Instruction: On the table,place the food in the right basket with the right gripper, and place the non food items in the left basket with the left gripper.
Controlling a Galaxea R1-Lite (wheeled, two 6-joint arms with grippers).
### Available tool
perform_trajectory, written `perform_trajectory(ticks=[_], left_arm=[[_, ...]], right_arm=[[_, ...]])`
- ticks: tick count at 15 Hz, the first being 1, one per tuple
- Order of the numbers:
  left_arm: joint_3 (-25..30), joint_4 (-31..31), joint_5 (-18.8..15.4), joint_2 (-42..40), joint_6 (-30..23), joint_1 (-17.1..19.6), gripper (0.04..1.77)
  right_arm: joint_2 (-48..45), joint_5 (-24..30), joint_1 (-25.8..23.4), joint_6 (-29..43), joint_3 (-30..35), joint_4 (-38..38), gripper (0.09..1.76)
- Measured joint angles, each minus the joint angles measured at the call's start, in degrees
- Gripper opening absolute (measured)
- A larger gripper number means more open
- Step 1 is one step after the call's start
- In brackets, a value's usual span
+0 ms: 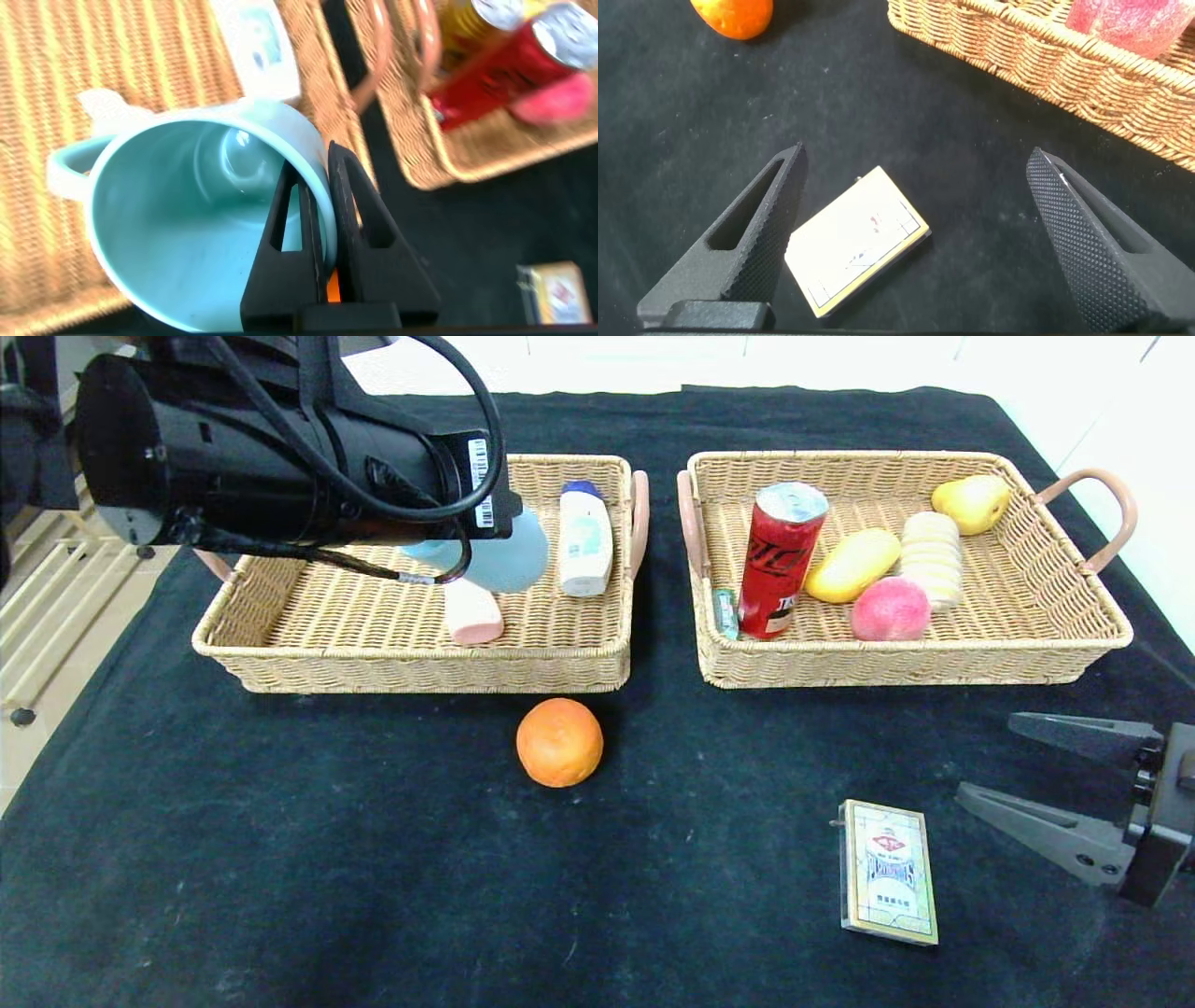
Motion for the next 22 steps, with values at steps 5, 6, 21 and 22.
perform_trajectory(ticks=[5,6,21,22], left_arm=[[-6.3,-0.2,0.5,5.9,5.0,3.3,0.2],[-7.1,-0.2,0.6,6.8,5.4,3.7,0.2],[-8.6,-0.4,1.2,9.6,5.8,3.9,1.31],[-8.5,0.2,1.4,8.9,6.0,3.7,1.36]], right_arm=[[-0.1,0.0,0.0,0.1,-0.1,0.0,1.71],[-0.2,0.0,0.0,0.1,-0.1,0.0,1.71],[-0.2,-0.1,0.0,0.0,0.0,0.0,1.71],[-0.2,-0.1,0.0,0.0,0.0,0.0,1.71]])
